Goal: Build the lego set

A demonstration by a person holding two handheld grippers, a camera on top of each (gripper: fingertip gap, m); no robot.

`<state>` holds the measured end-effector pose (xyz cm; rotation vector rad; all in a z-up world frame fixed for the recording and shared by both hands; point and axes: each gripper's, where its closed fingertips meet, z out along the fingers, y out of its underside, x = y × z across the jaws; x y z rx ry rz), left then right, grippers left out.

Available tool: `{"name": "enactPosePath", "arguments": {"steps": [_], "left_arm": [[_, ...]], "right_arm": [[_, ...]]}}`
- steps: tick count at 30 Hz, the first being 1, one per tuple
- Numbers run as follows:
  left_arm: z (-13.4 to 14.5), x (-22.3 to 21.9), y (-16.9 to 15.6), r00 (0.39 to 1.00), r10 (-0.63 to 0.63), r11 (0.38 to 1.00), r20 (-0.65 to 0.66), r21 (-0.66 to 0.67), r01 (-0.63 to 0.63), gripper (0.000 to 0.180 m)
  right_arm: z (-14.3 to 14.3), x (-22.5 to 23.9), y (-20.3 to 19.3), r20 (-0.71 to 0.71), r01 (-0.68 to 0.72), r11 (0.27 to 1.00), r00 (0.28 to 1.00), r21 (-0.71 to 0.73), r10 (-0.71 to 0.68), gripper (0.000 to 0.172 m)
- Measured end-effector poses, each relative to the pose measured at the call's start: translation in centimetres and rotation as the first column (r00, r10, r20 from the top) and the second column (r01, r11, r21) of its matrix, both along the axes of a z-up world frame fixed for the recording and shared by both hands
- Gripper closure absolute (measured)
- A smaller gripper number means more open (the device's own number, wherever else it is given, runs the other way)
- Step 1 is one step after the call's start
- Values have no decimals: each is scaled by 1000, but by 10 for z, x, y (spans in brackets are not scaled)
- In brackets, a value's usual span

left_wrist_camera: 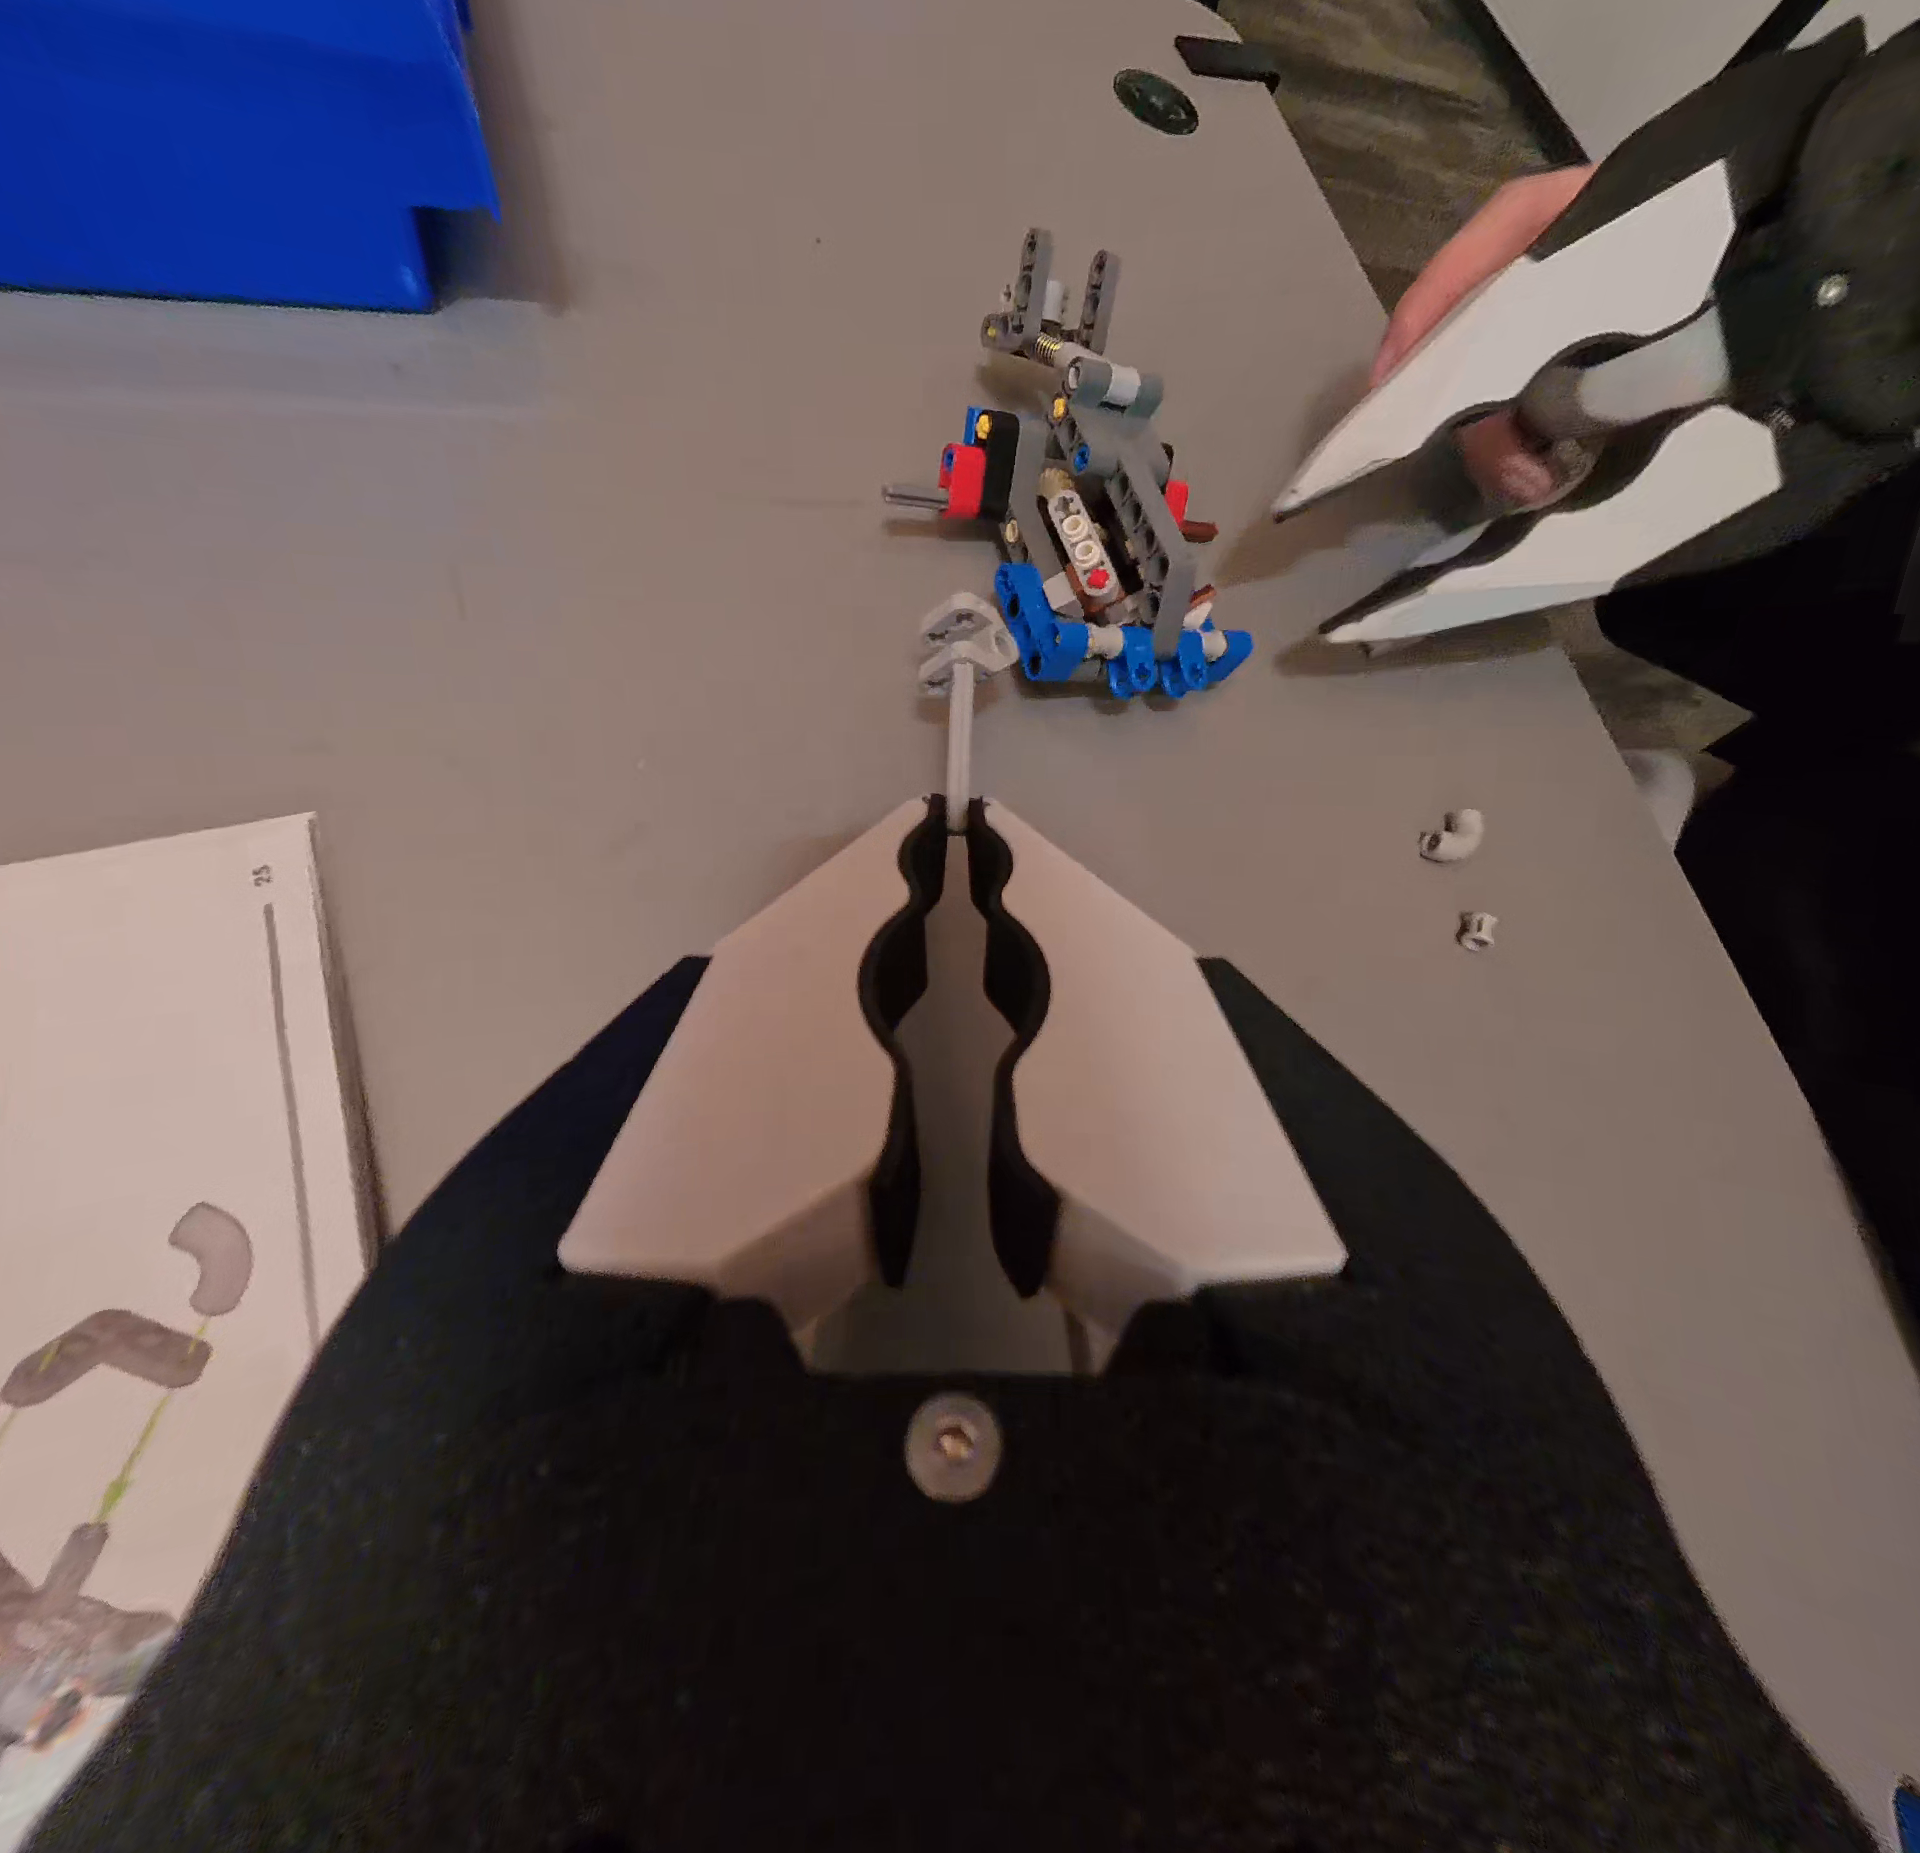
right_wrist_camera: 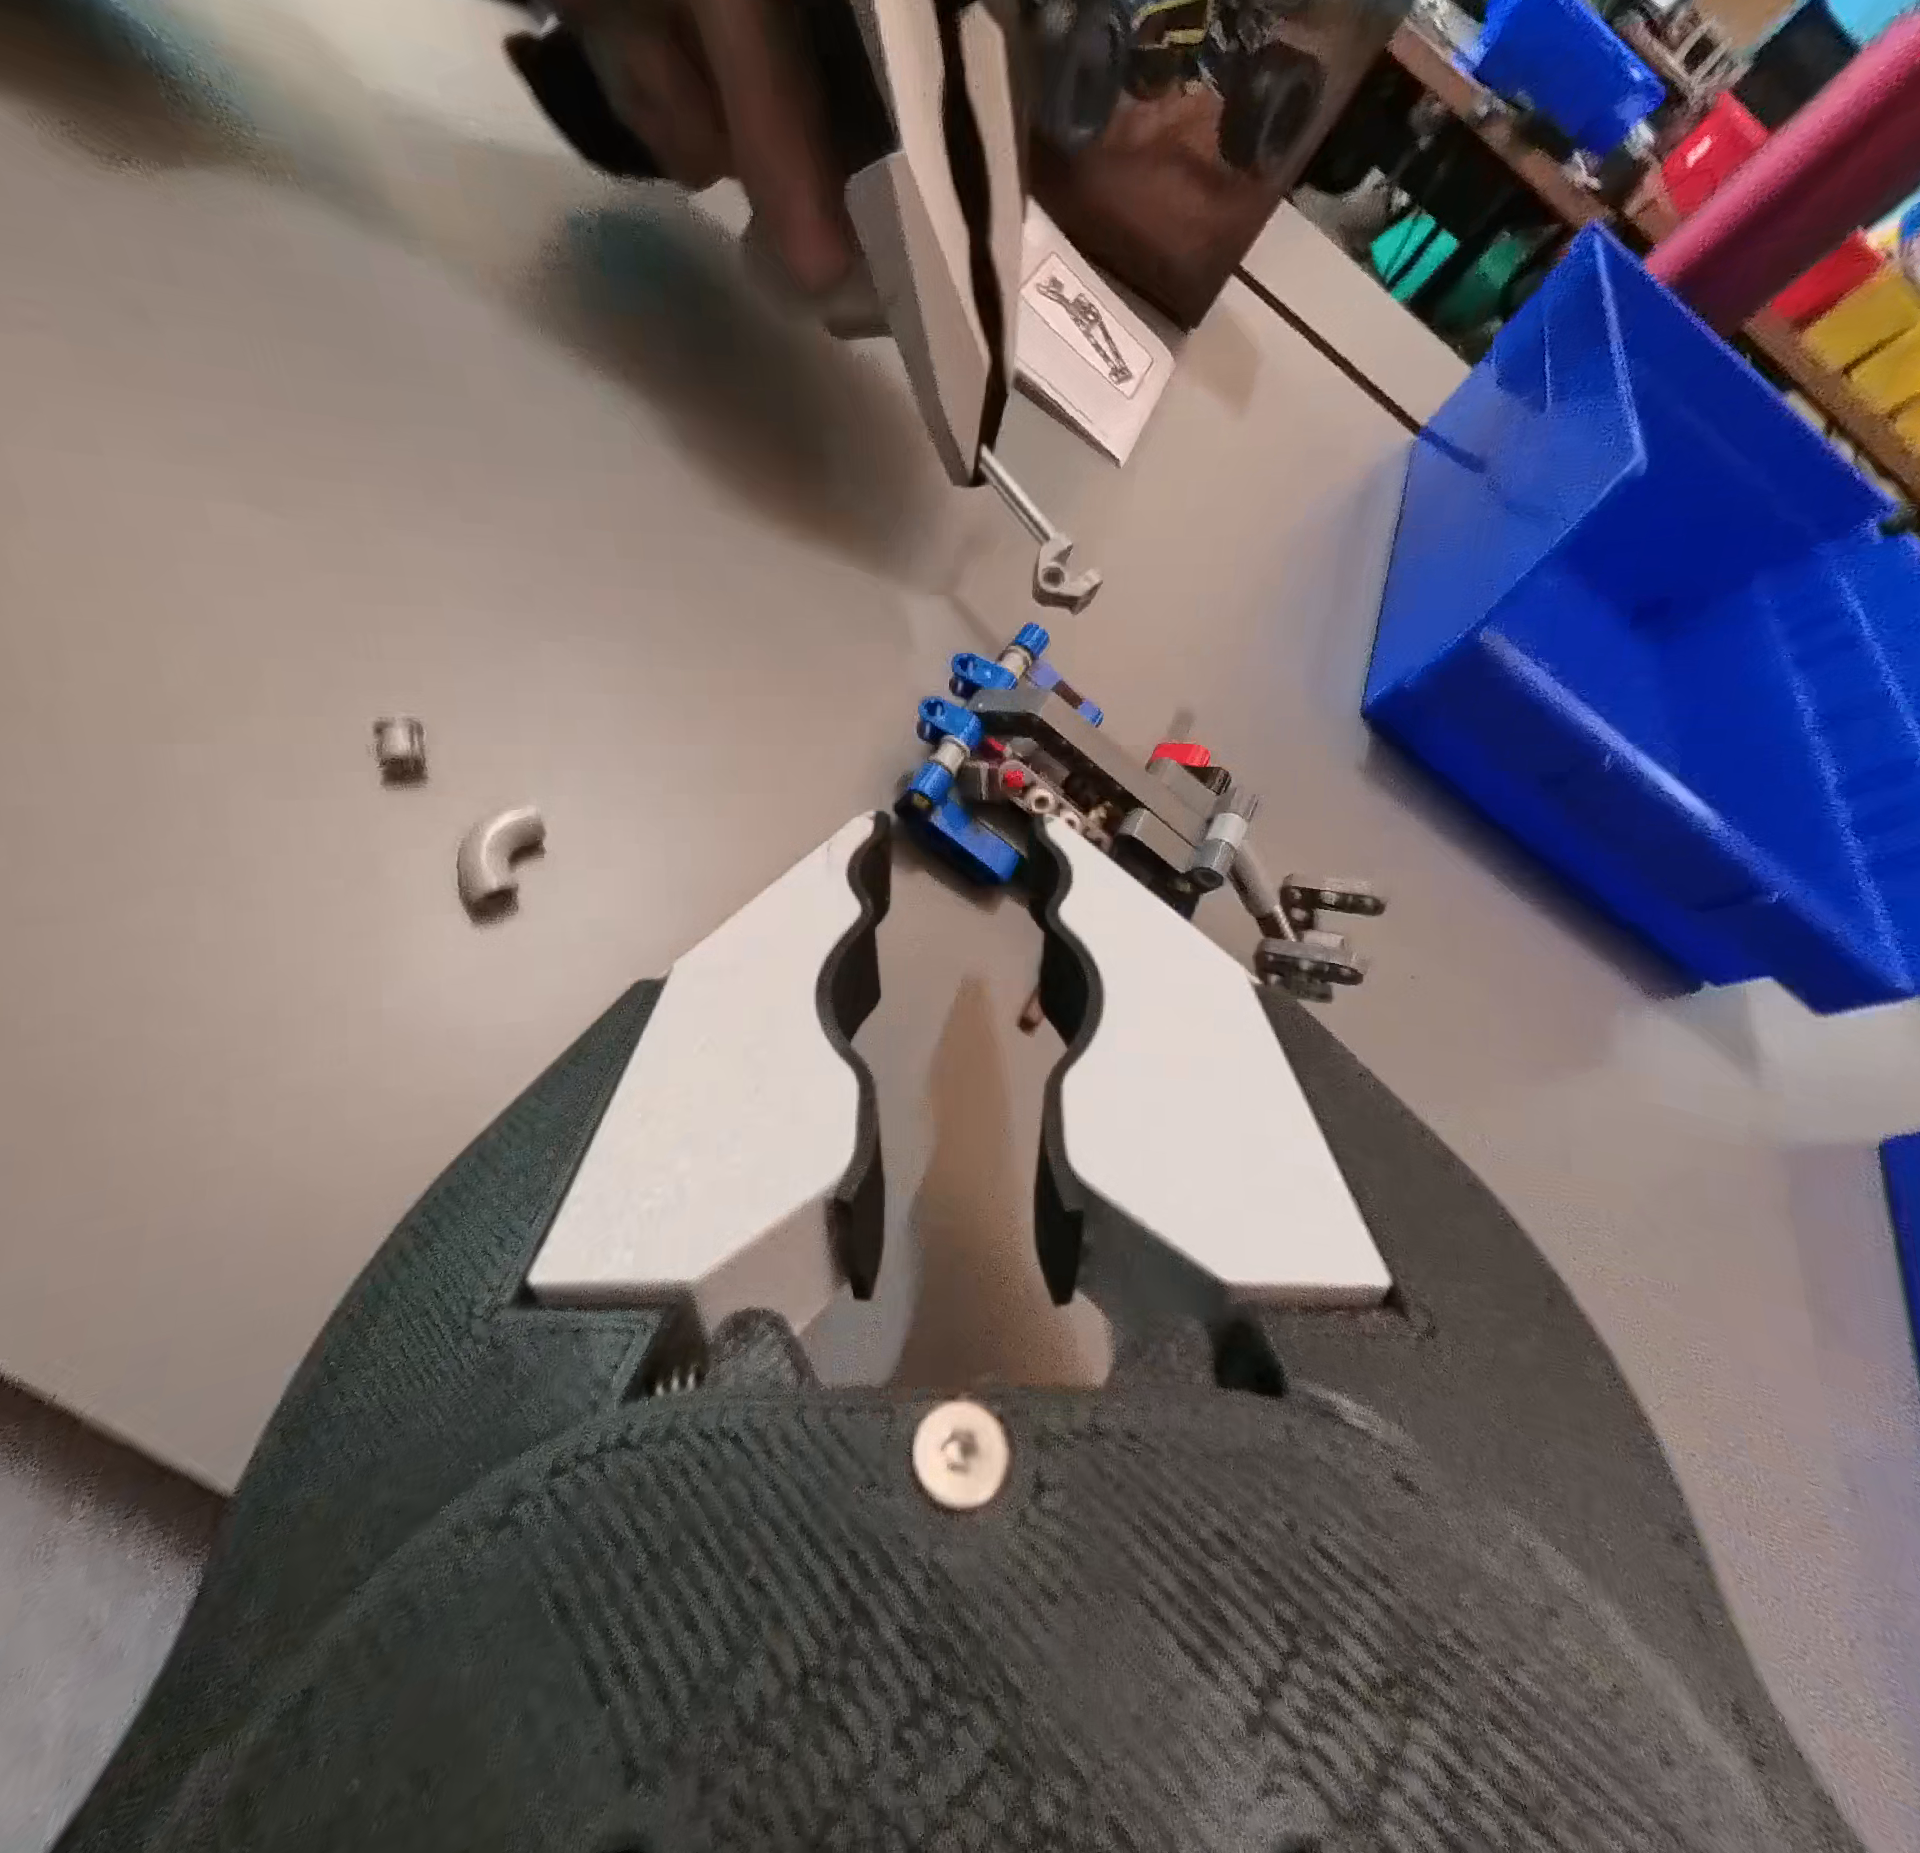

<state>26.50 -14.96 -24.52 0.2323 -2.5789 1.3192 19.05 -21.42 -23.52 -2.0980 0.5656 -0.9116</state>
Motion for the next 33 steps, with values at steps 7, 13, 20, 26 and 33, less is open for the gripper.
{"name": "enactPosePath", "arguments": {"steps": [7, 13, 20, 26, 33], "left_arm": [[4, -3, 3, 996, -15, 1000, 85, 18, 14, 180], [25, -13, 8, 966, -183, 983, 185, 31, 181, 180], [24, -40, 3, 917, -397, 916, -36, 47, 398, 180], [26, -47, -13, 874, -462, 878, -149, 64, 475, 180], [19, -50, -36, 834, -496, 848, -242, 69, 525, 180]], "right_arm": [[-10, 18, 3, -43, 118, 992, 992, -38, -120, 143], [0, 18, 19, -19, 154, 988, 988, 13, -154, 142], [-17, 26, -4, 16, 245, 954, 969, -173, -246, 143], [-22, 17, -33, -48, 230, 953, 969, -195, -244, 145], [-6, 9, -37, -87, 149, 986, 984, -68, -155, 146]]}}
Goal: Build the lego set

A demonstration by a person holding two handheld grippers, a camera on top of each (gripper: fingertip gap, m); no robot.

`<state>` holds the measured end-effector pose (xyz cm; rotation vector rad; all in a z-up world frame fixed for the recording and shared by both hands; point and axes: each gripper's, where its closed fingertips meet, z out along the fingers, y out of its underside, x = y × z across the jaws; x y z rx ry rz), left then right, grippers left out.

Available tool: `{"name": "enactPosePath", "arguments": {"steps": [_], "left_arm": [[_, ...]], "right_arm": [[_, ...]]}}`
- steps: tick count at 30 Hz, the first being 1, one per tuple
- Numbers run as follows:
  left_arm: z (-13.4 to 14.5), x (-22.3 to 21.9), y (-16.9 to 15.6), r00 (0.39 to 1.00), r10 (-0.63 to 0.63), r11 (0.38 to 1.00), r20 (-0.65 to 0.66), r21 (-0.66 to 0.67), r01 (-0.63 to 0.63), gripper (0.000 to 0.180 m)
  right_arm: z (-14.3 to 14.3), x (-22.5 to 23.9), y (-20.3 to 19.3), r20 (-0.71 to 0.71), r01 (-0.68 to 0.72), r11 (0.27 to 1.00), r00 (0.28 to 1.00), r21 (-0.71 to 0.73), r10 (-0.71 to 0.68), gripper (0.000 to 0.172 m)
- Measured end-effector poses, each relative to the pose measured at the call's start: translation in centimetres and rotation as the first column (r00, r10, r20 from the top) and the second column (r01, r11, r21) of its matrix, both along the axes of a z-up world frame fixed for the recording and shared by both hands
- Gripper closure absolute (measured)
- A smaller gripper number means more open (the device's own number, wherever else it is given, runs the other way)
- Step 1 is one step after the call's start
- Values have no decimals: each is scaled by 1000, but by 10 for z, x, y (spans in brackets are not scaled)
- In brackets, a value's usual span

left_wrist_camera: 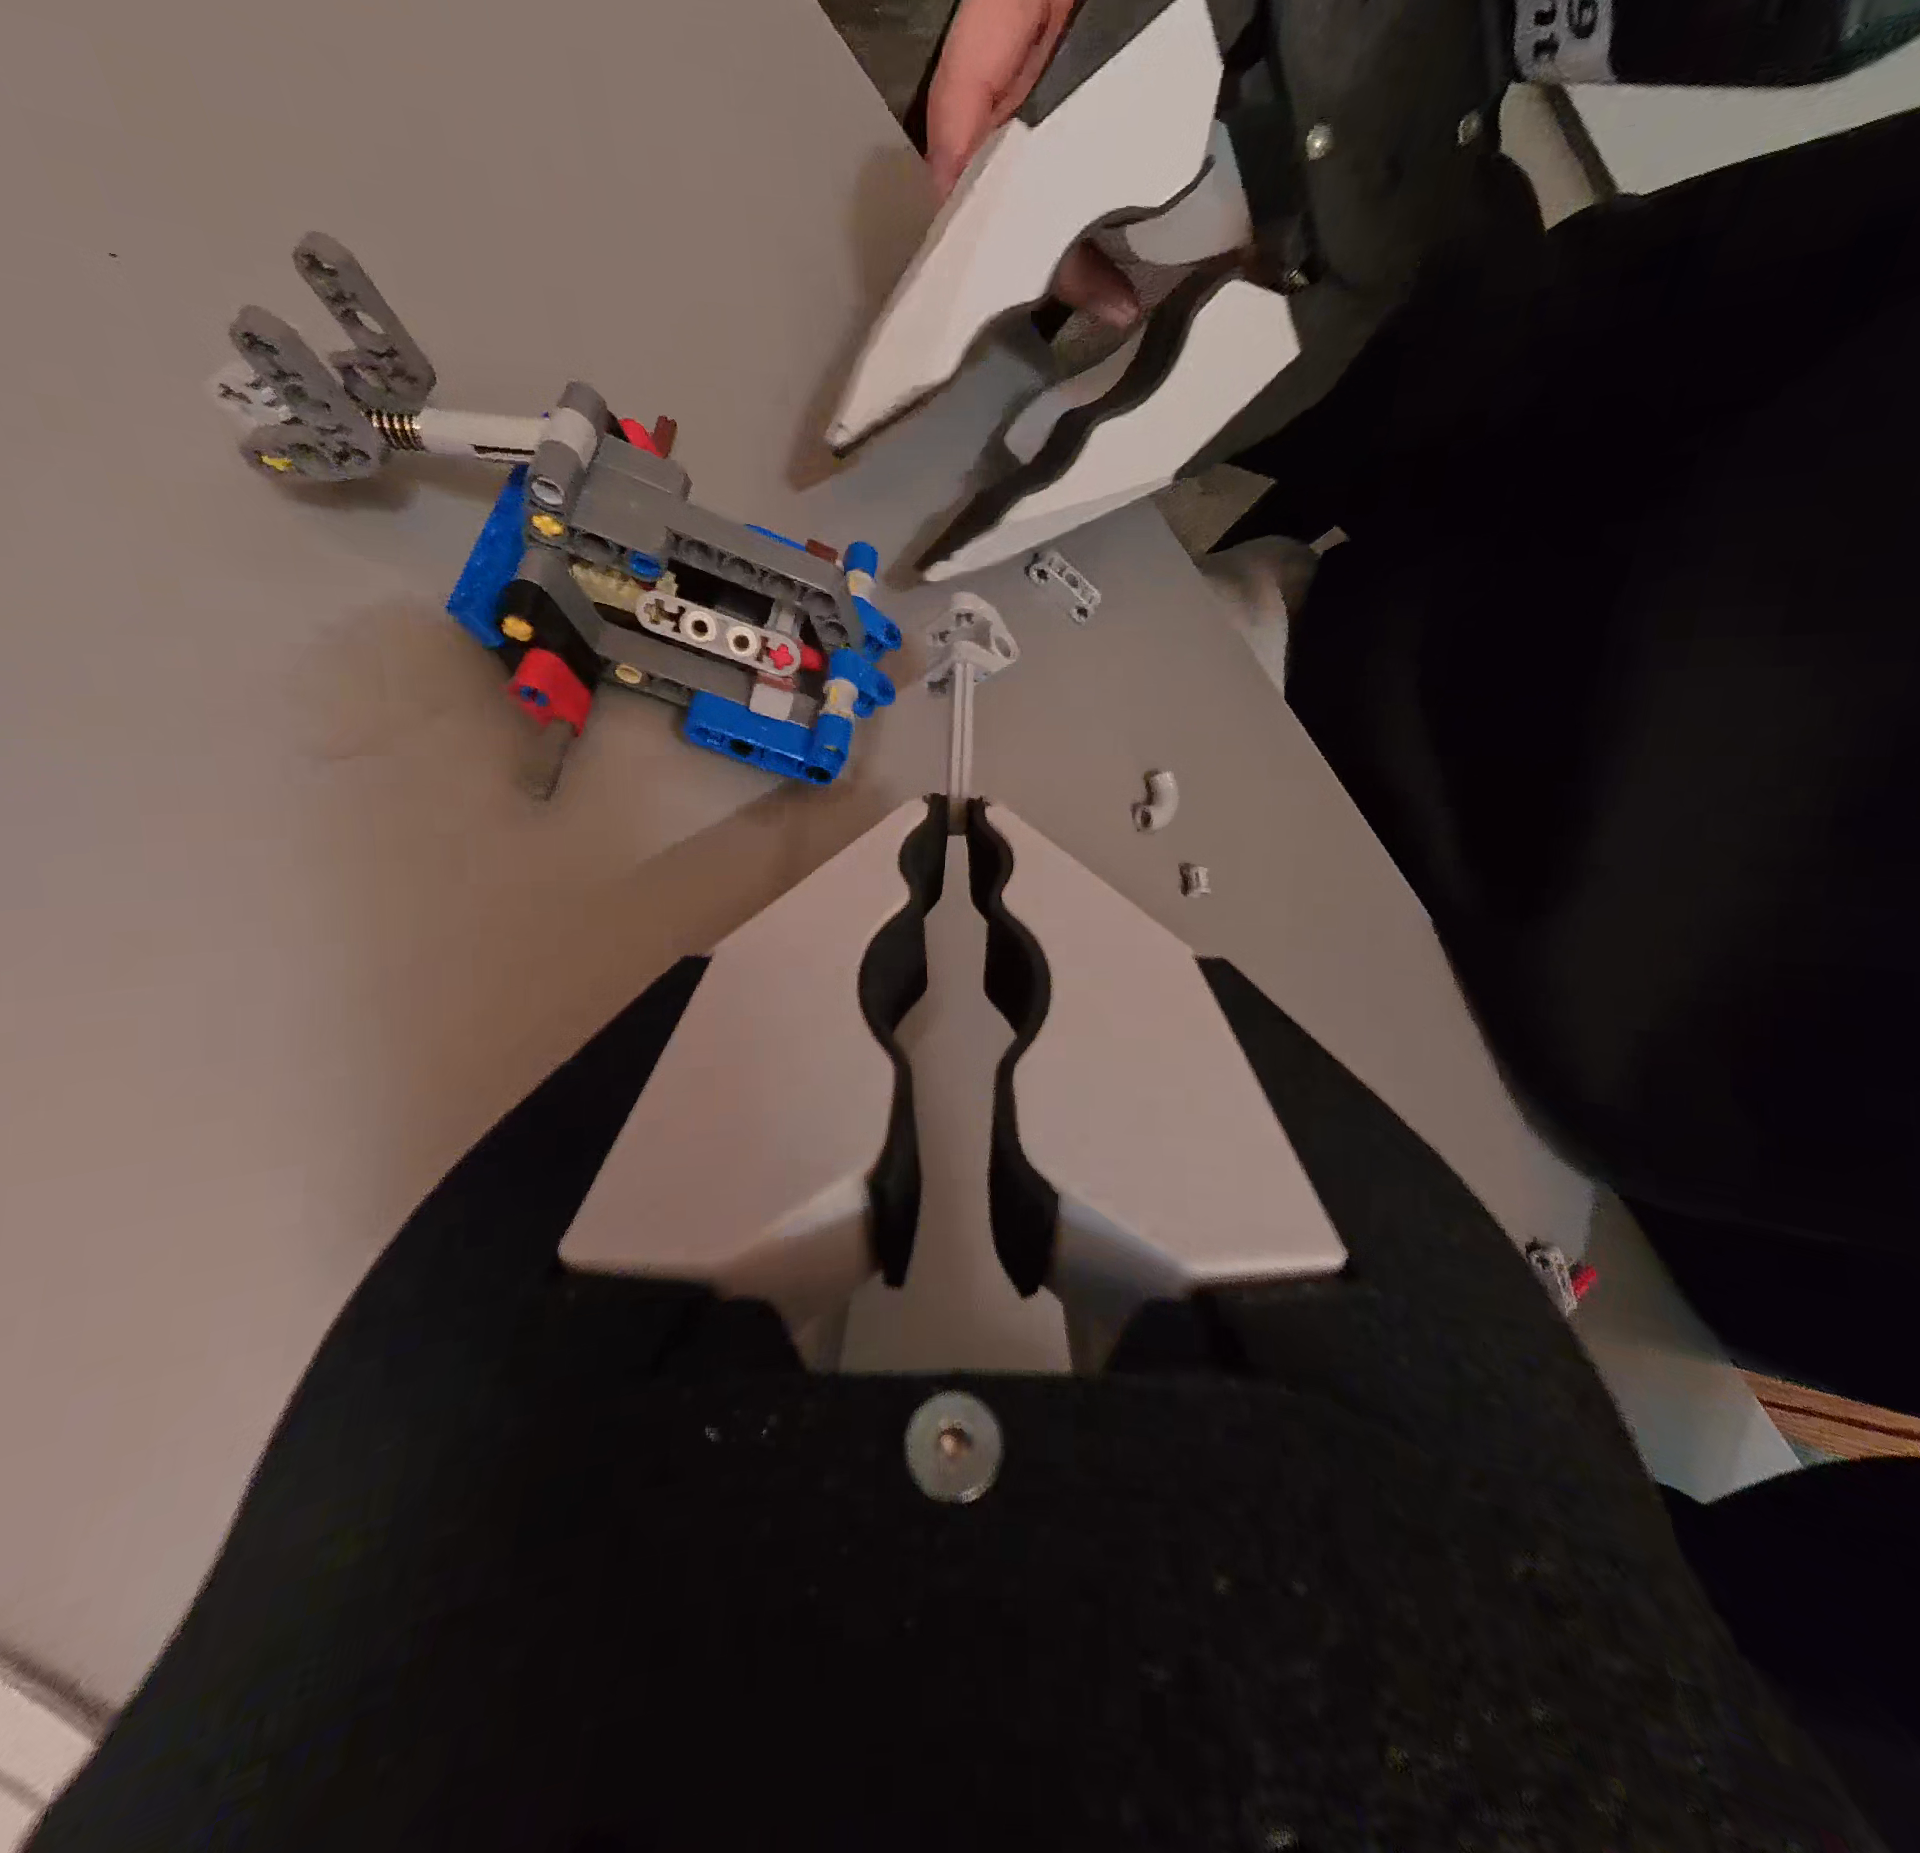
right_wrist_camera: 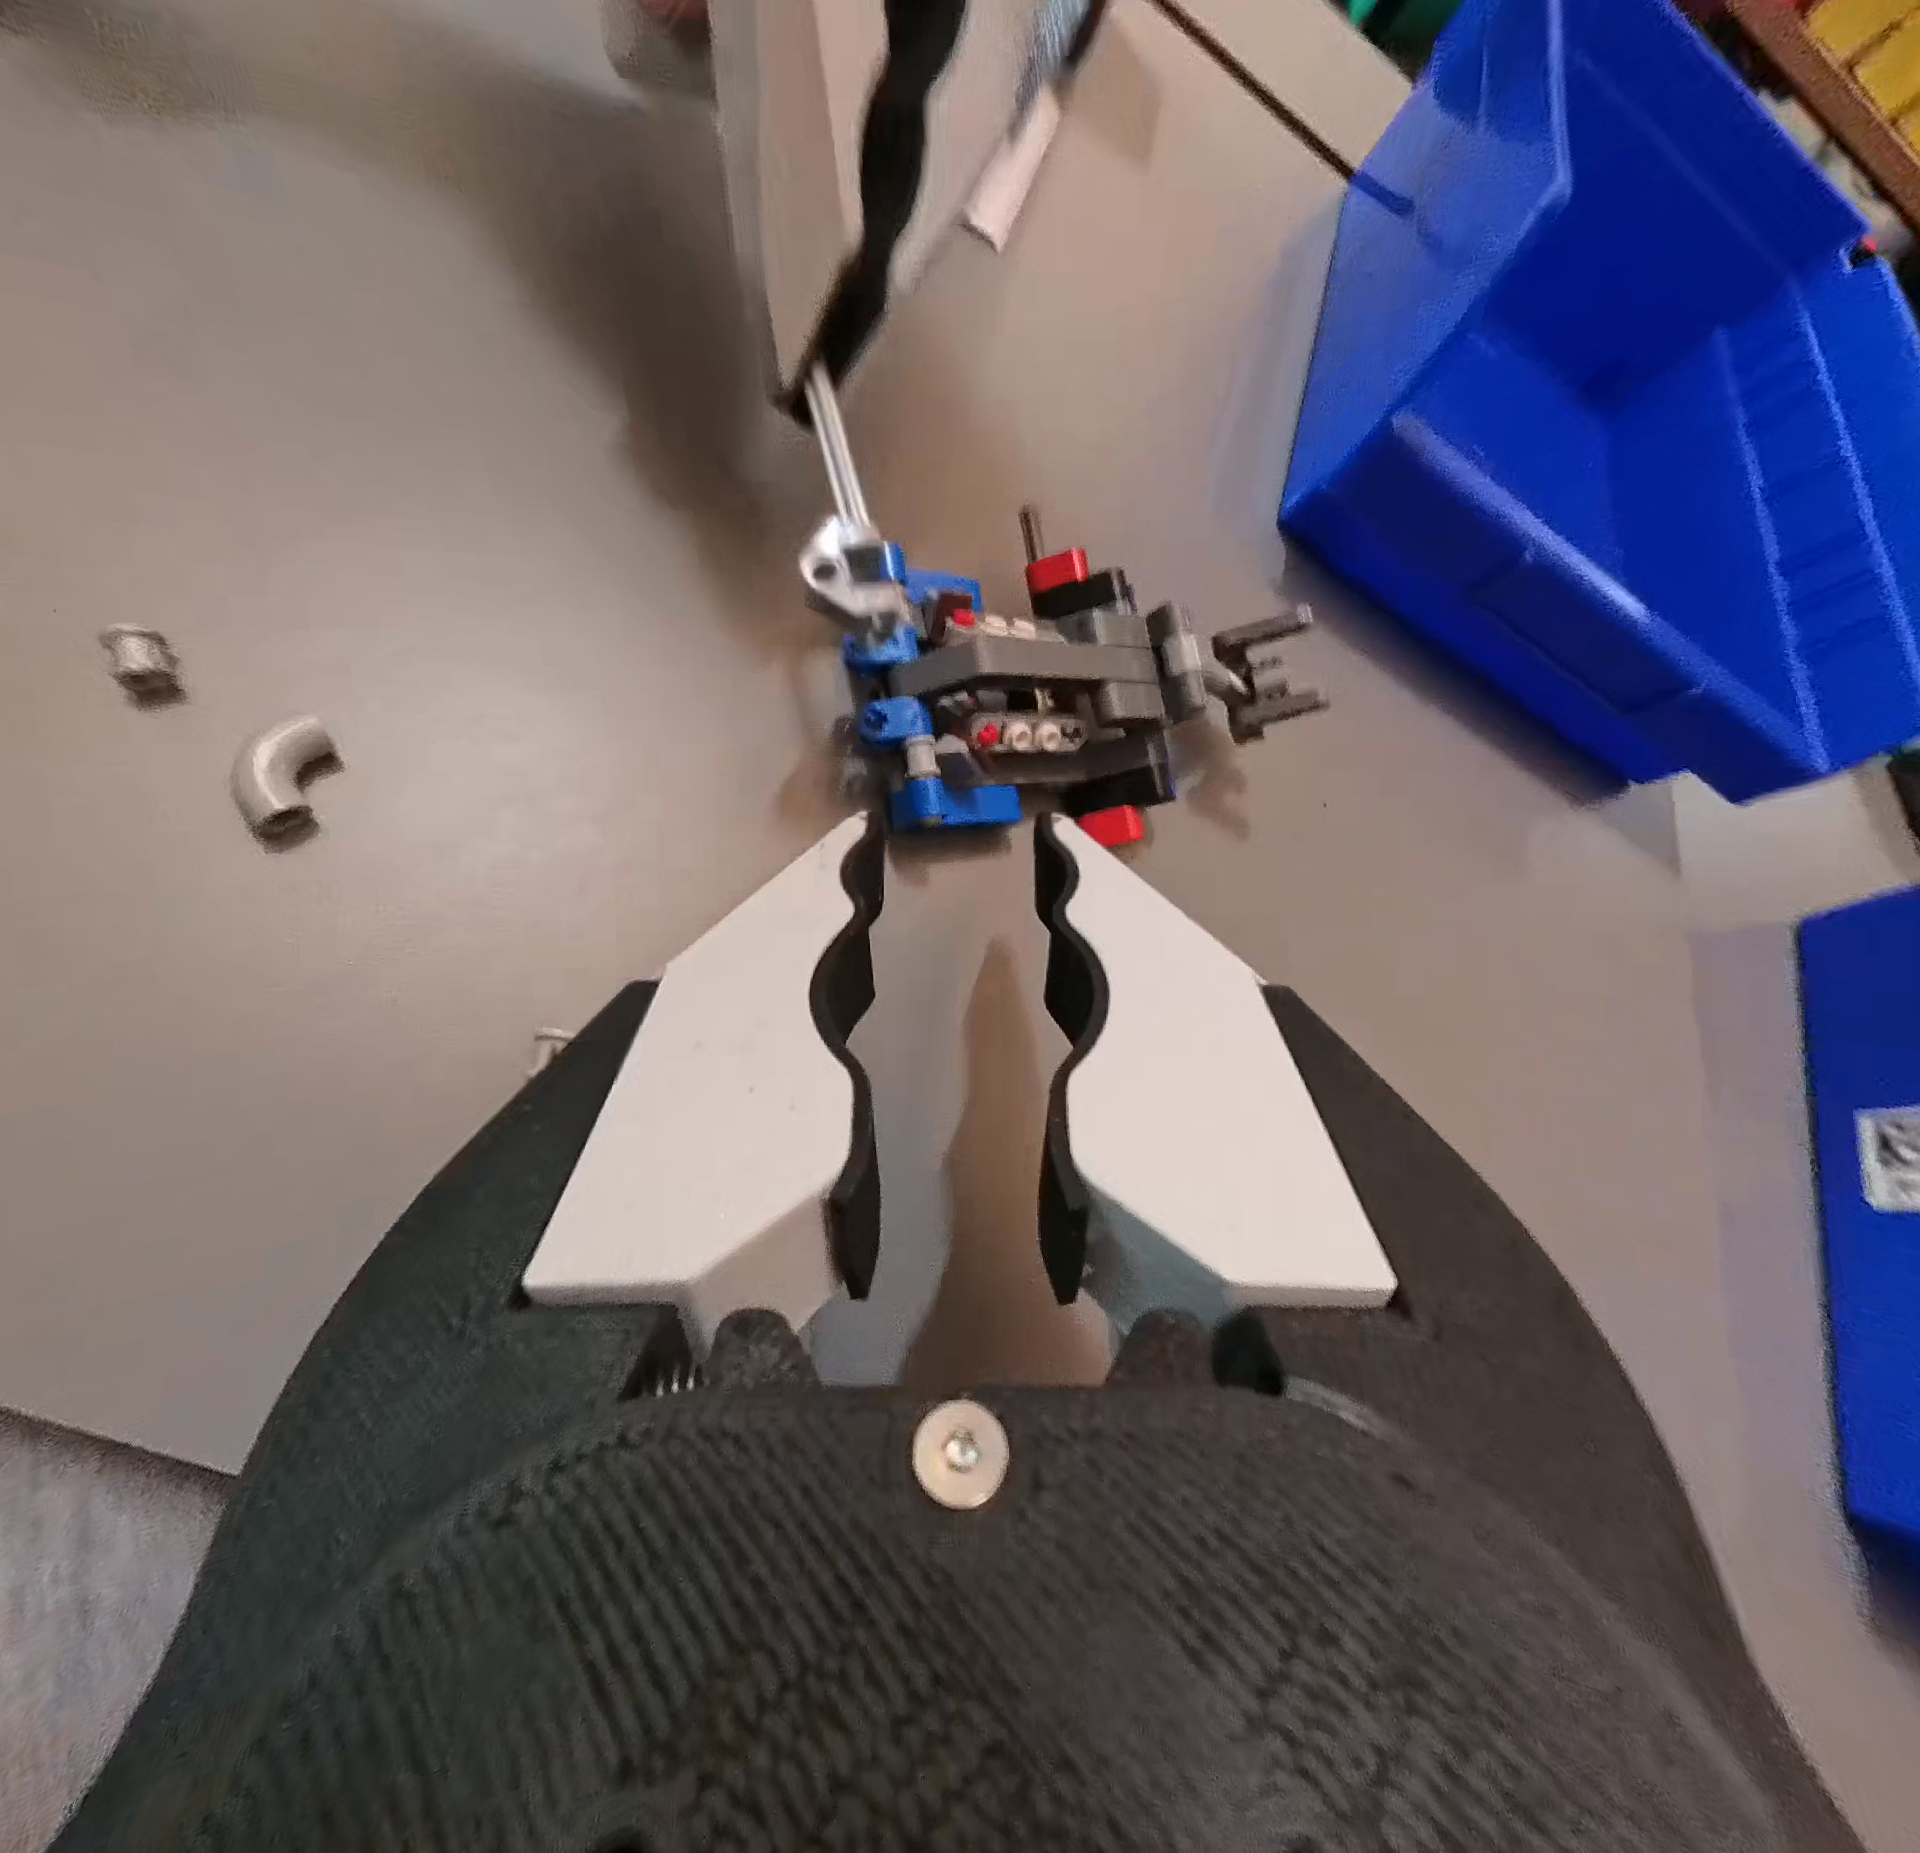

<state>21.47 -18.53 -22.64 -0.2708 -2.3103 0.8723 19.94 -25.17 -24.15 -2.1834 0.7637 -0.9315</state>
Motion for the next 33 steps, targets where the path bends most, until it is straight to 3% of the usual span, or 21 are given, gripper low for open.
{"name": "enactPosePath", "arguments": {"steps": [4, 16, 20, 33], "left_arm": [[-4, 5, -8, 999, 1, 1000, -50, 4, -1, 180], [-8, 11, -17, 988, -26, 992, -154, 116, 44, 180], [-9, 11, -19, 964, 15, 984, -264, 173, 32, 180], [-9, 12, -23, 882, 115, 980, -458, 200, -24, 180]], "right_arm": [[10, 4, 10, 15, -67, 993, 998, 98, 66, 148], [5, 20, 12, -92, -34, 978, 994, 206, 54, 145], [7, 23, 15, -117, -35, 956, 991, 293, 72, 143], [2, 27, 13, -201, -23, 924, 974, 383, 108, 145]]}}
